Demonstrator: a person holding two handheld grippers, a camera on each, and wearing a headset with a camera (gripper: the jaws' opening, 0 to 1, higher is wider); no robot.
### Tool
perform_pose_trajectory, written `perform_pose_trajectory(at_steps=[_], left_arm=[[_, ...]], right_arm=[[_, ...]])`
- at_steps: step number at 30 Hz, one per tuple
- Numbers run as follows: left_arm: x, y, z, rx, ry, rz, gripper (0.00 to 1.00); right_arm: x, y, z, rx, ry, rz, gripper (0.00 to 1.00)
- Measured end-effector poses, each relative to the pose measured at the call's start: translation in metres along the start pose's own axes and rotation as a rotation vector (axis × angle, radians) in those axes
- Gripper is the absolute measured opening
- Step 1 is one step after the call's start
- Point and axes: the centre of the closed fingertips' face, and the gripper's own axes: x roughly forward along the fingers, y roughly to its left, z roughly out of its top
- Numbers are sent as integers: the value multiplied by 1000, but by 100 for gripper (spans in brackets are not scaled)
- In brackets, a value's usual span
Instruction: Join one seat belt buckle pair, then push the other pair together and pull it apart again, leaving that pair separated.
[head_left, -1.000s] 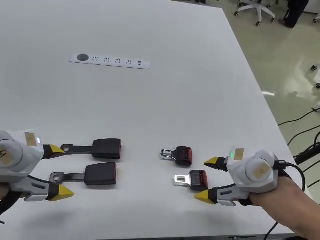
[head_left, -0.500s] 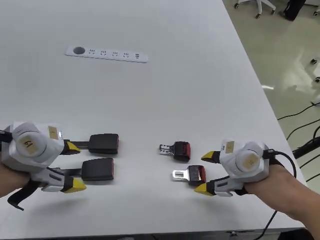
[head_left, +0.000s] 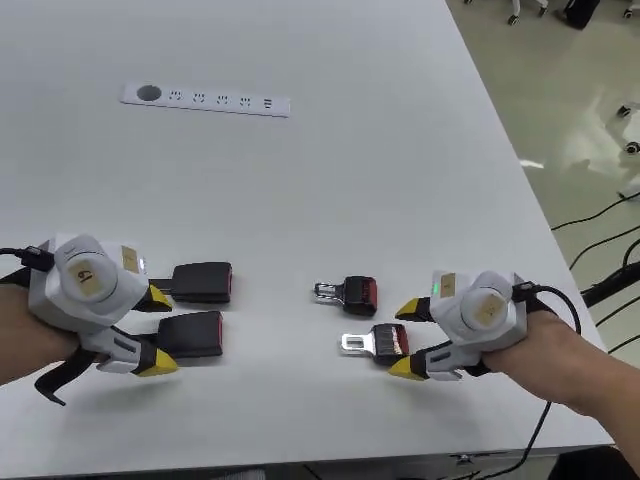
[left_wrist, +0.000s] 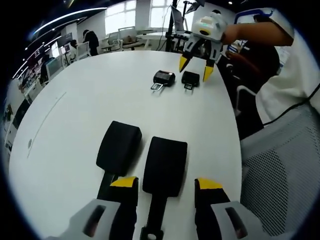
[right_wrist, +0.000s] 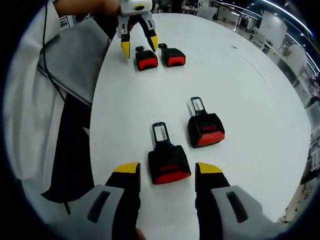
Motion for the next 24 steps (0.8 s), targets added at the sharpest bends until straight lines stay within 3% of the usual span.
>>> perform_pose_trajectory(at_steps=[3,6,12,24], left_arm=[[7,2,-7,36,27,-13,44],[8,2,-5,37,32,-16,43],[11,-2,-2,102,73,-17,41],[13,-4,4,168,116,-15,36]], right_arm=[[3,-2,-1,-18,8,8,40],[6,0,-1,-32,22,25,38],[14,1,-9,-67,66,46,35],[16,1,-11,-107,84,76,33]])
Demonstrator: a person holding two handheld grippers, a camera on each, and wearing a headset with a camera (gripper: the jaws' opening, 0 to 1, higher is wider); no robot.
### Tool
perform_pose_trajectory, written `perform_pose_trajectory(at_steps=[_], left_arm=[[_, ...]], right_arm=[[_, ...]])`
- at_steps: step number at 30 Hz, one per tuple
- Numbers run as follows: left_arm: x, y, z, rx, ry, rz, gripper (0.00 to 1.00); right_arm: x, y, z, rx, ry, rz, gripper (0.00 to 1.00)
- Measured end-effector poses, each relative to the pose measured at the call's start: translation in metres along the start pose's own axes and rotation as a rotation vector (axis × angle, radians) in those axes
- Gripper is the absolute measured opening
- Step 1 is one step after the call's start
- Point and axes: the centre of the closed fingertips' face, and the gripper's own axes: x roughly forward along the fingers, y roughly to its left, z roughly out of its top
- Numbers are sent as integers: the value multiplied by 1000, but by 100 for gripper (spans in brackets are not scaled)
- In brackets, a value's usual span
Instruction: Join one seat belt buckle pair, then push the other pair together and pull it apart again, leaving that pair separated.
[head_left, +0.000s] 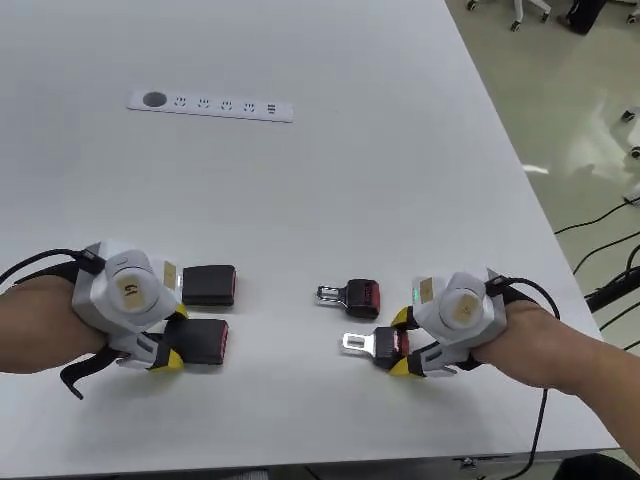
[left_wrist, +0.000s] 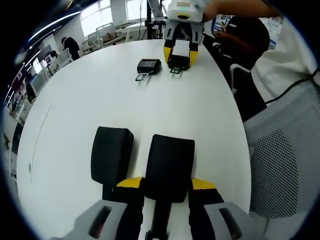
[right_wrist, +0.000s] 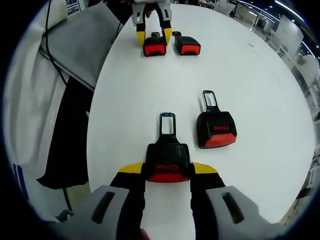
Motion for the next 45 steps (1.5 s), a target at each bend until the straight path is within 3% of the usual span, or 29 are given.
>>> perform_pose_trajectory(at_steps=[3,11,26,45], left_arm=[[-1,-2,1,15,7,-4,35],[-1,-1,0,-21,3,9,35],[2,1,-5,-36,-19,21,34],[3,3,-6,-39,-35,17,34]], right_arm=[[1,0,0,-6,-4,8,33],[3,0,0,-10,-2,13,33],[5,-1,8,-19,14,10,33],[33,9,72,-41,-69,16,33]])
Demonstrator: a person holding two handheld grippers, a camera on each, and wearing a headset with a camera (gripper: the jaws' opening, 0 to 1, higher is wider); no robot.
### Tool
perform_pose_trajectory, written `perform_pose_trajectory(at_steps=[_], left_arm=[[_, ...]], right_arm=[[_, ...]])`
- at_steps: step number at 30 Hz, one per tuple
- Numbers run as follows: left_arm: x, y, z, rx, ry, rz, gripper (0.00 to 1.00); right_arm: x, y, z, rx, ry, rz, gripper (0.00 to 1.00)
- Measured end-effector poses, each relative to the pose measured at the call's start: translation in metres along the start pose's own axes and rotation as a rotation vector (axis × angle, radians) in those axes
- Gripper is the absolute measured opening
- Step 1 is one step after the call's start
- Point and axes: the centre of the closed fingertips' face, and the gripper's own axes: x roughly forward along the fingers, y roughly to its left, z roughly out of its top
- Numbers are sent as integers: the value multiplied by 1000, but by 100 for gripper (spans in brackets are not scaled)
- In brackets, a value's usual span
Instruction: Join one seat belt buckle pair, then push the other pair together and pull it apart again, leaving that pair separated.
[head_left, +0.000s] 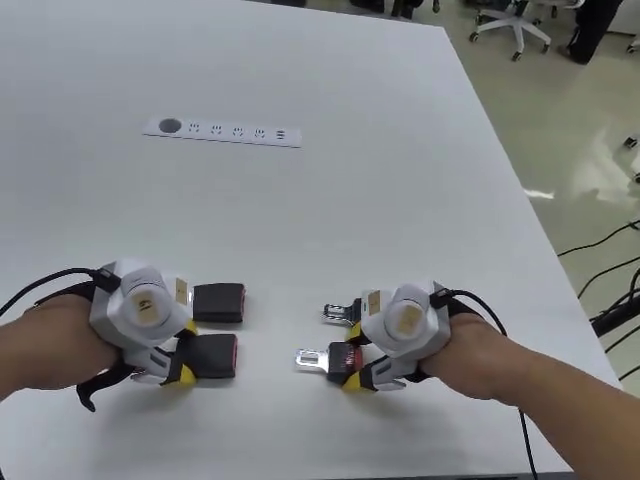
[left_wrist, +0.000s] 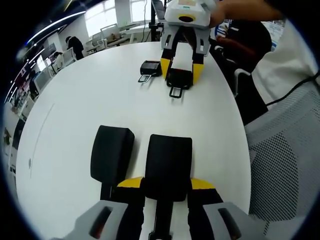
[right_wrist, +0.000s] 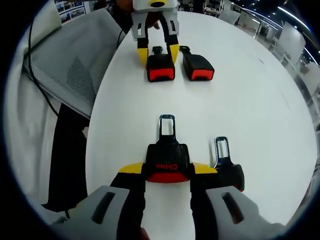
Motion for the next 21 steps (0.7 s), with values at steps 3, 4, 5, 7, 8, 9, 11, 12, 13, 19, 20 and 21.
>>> perform_pose_trajectory(at_steps=[3,4,5,7,8,9,11,12,13,19,20,21], left_arm=[[0,0,0,-2,-2,1,34],[0,0,0,-2,-3,1,34],[0,0,0,-4,-3,1,34],[0,0,0,-3,-3,1,34],[0,0,0,-4,-4,1,34],[0,0,0,-3,-4,1,34],[0,0,0,-3,-5,1,34],[0,0,0,-3,-6,1,34],[0,0,0,-5,-7,2,34],[1,2,-1,2,-3,0,34],[1,2,-2,3,-1,0,34],[1,2,-2,4,1,-1,34]], right_arm=[[5,4,11,-13,-7,8,33],[7,3,14,-15,-8,9,33],[8,3,17,-17,-10,10,32],[11,3,22,-25,-12,13,32],[12,4,24,-27,-13,14,32],[14,5,27,-30,-15,16,32],[18,3,32,-38,-19,17,32],[19,5,36,-40,-22,15,33],[21,5,39,-44,-26,13,33],[29,6,55,-50,-41,11,32],[29,7,58,-52,-41,6,32],[30,5,59,-51,-42,4,32]])
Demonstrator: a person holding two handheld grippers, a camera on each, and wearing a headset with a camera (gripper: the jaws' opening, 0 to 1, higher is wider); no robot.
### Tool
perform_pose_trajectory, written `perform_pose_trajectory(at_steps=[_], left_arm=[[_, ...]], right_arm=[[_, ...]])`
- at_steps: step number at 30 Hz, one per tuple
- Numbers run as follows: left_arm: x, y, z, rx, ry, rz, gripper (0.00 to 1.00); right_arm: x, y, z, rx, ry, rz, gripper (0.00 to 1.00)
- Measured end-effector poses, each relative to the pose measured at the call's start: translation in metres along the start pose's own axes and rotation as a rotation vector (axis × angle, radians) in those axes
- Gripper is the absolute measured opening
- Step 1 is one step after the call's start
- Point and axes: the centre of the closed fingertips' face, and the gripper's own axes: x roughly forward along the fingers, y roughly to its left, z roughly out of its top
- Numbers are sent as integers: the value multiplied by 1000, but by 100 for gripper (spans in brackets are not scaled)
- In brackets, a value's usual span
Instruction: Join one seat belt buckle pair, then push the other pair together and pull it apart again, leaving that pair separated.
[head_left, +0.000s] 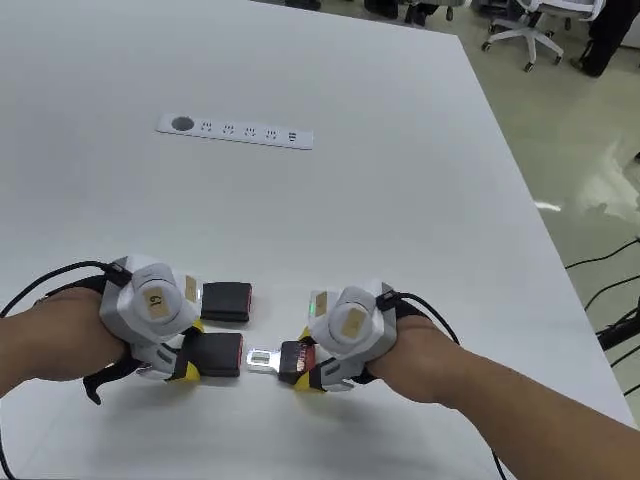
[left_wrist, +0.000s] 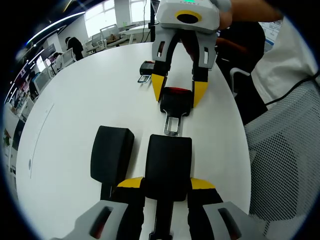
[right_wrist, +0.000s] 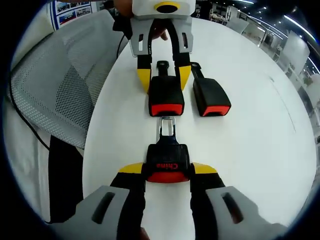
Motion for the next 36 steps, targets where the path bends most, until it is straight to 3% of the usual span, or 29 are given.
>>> perform_pose_trajectory(at_steps=[14,23,36], left_arm=[[0,-1,1,1,17,3,34],[0,-3,4,23,14,-5,33],[-2,-7,8,58,5,-21,32]], right_arm=[[3,0,7,-15,2,-3,32],[9,-3,15,-11,-26,-1,32],[14,-2,19,-18,-12,3,31]])
